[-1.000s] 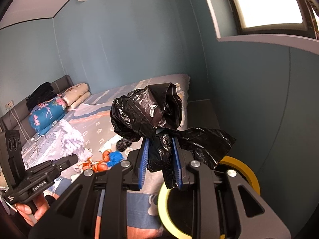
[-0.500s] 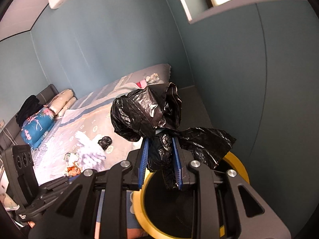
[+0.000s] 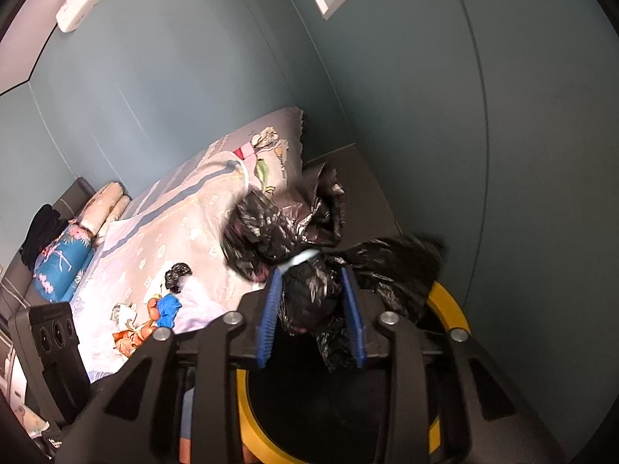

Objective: Collect trash
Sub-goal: 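Open both tools over the bin, dropping the black bag and foam net, then move both open tools back over the trash on the bed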

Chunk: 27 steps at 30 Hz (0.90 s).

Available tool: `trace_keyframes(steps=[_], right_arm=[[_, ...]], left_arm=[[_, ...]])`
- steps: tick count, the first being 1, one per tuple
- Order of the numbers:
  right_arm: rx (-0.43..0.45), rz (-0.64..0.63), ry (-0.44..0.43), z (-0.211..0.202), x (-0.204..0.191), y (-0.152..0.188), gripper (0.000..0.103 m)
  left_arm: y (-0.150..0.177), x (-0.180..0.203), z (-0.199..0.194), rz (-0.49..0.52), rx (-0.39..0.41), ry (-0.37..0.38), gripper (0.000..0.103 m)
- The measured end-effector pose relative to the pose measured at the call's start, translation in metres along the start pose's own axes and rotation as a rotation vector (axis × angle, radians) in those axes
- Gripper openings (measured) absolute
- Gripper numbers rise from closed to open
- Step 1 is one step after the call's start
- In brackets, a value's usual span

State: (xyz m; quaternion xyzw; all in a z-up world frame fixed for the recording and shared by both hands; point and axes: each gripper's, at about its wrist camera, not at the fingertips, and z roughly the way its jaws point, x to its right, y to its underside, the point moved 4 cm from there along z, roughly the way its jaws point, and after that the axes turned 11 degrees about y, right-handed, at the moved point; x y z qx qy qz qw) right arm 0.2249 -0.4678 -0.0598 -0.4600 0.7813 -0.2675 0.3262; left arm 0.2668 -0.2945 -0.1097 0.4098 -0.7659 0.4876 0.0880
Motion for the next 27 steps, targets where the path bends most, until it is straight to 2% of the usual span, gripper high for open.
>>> trace_keyframes(steps=[1, 4, 8, 13, 16, 27], right_arm=[[0.001, 0.004, 0.001, -0.001, 0.001, 0.001, 0.045], [0.007, 0.028, 0.016, -0.003, 0.011, 0.004, 0.046], [0.038, 0.058, 0.041, -0.012, 0.02, 0.003, 0.053], [0.079, 0.043, 0.076, -0.02, 0.017, 0.003, 0.062], [0.108, 0.022, 0.077, -0.025, 0.009, 0.006, 0.071], [0.153, -0.062, 0.009, -0.038, -0.047, 0.004, 0.081]], left_arm=[[0.001, 0.0, -0.001, -0.004, 0.0, 0.005, 0.042], [0.004, -0.003, -0.003, -0.021, 0.005, 0.003, 0.05], [0.002, -0.005, -0.017, -0.024, 0.037, -0.01, 0.068], [-0.002, -0.007, -0.044, 0.021, 0.114, -0.094, 0.087], [-0.004, -0.01, -0.061, 0.025, 0.153, -0.137, 0.092], [-0.008, -0.038, -0.129, 0.034, 0.261, -0.287, 0.095]])
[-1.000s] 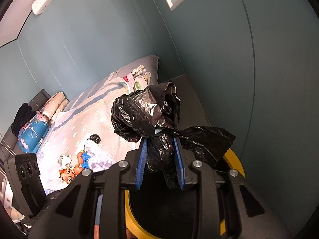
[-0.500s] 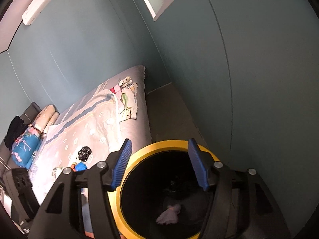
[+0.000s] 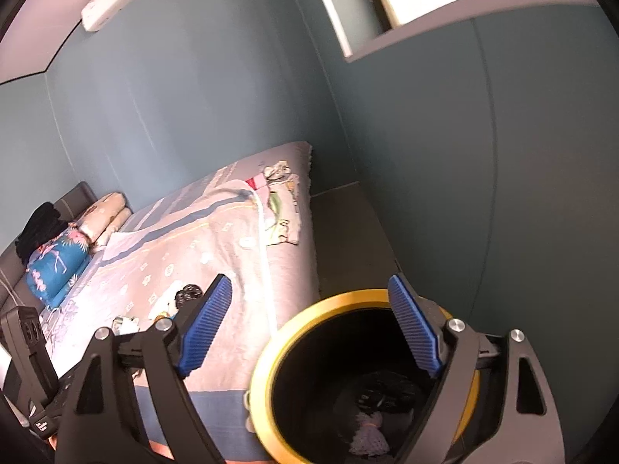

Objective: Collect trash
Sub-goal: 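Move both open tools back over the trash on the bed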

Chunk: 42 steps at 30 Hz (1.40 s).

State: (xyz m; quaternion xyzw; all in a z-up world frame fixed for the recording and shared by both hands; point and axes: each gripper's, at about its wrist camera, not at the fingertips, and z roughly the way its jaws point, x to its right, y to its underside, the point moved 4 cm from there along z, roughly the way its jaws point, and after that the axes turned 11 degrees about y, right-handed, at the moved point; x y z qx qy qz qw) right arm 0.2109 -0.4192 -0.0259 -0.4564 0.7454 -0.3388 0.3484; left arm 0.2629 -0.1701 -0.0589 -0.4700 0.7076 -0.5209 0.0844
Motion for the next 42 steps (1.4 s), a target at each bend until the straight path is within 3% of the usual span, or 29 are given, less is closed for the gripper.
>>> trace_keyframes(steps=[10, 20, 33, 42], right_arm=[[-0.01, -0.082, -0.076, 0.001, -0.076, 0.0, 0.089], [-0.021, -0.176, -0.154, -0.004, -0.157, 0.01, 0.09], [-0.088, -0.277, -0.231, 0.028, -0.255, 0.042, 0.09], [-0.145, -0.346, -0.238, 0.065, -0.32, 0.07, 0.09]], left_arm=[[-0.006, -0.049, -0.054, -0.01, 0.068, -0.109, 0.095], [-0.004, -0.099, -0.106, -0.019, 0.111, -0.224, 0.095], [0.02, -0.184, -0.155, -0.031, 0.08, -0.387, 0.095], [0.034, -0.226, -0.169, -0.028, 0.051, -0.432, 0.095]])
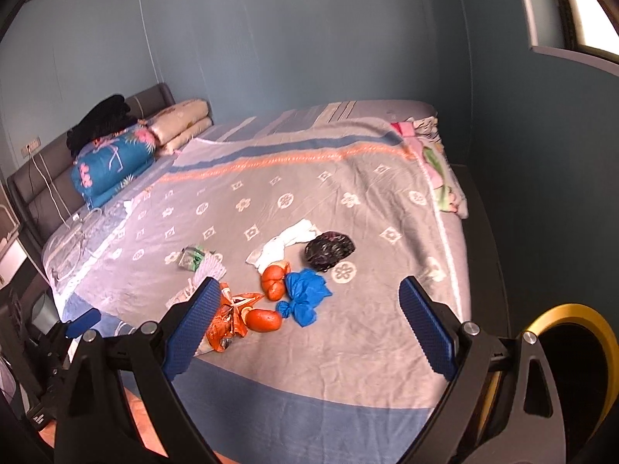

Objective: Collect trash
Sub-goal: 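Move both open tools back over the trash on the bed, then grasp the blue glove with the right tool while the left tool grasps the white tissue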

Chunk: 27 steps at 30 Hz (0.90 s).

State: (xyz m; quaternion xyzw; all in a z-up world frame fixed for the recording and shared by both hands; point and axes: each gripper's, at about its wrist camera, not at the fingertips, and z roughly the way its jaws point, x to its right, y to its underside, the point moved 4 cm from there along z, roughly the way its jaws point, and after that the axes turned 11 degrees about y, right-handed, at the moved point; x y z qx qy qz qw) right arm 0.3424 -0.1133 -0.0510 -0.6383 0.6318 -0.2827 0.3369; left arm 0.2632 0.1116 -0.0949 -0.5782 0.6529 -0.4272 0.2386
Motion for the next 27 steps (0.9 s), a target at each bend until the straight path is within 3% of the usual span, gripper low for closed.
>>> trace_keyframes(steps=[12, 27], right_arm=[[-0.099, -0.049, 0.02, 0.078, -0.042, 0.012, 0.089], [-0.217, -0.083, 0.079, 0.164, -0.048, 0.038, 0.089]], left_arm=[[0.025, -0.039, 0.028, -0.038, -0.077, 0.019, 0.095], [0.05, -0.06, 0.066, -0.085, -0.184, 0.013, 0.095]])
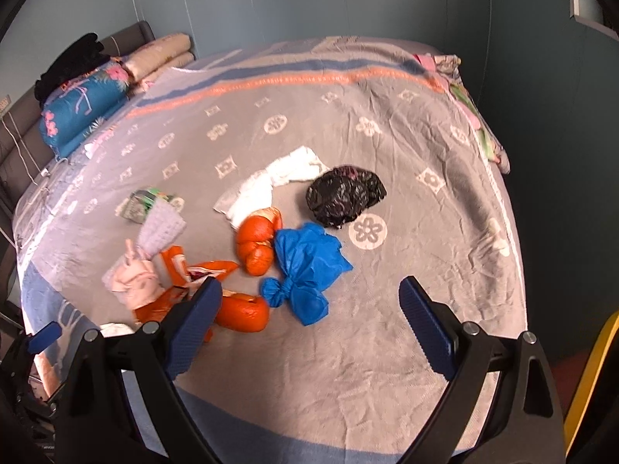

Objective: Collect trash
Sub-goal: 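Grasp the blue glove with the right tool while the left tool grasps the white tissue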

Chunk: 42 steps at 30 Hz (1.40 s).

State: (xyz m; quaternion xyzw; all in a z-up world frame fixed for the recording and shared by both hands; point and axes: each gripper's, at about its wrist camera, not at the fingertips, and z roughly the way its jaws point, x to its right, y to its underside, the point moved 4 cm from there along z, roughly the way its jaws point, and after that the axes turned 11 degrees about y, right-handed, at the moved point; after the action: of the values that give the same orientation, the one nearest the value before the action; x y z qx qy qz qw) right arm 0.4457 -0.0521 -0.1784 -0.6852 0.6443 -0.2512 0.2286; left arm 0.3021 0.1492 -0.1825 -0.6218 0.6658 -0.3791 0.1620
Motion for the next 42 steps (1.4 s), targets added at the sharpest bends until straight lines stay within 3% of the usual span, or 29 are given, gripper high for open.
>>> trace_keyframes(steps=[15, 19, 23, 32, 35, 39, 42], right_arm=[[-0.104, -0.043, 0.069, 0.088, -0.002, 0.004, 0.083], [-0.117, -0.049, 0.064, 0.1, -0.002, 0.006, 0.083], [-0.124, -0.057, 0.055, 0.108, -0.006, 0.006, 0.079], [-0.139, -0.068, 0.013, 0.111, -0.014, 0.008, 0.06], [-0.148, -0.065, -0.012, 0.112, -0.018, 0.01, 0.048], [-0.169, -0.051, -0.077, 0.108, -0.021, 0.01, 0.022], [-0.18, -0.033, -0.133, 0.105, -0.02, 0.01, 0.016]], left_arm=[[0.007, -0.017, 0.048, -0.033, -0.127, -0.014, 0.094], [0.007, -0.012, 0.057, -0.001, -0.142, -0.014, 0.088], [0.01, -0.006, 0.068, 0.024, -0.179, -0.003, 0.073], [0.018, -0.005, 0.075, 0.04, -0.219, 0.007, 0.048], [0.017, -0.002, 0.073, 0.055, -0.212, 0.001, 0.04], [0.015, 0.002, 0.067, 0.074, -0.19, 0.002, 0.034], [0.01, 0.002, 0.058, 0.062, -0.163, 0.02, 0.033]])
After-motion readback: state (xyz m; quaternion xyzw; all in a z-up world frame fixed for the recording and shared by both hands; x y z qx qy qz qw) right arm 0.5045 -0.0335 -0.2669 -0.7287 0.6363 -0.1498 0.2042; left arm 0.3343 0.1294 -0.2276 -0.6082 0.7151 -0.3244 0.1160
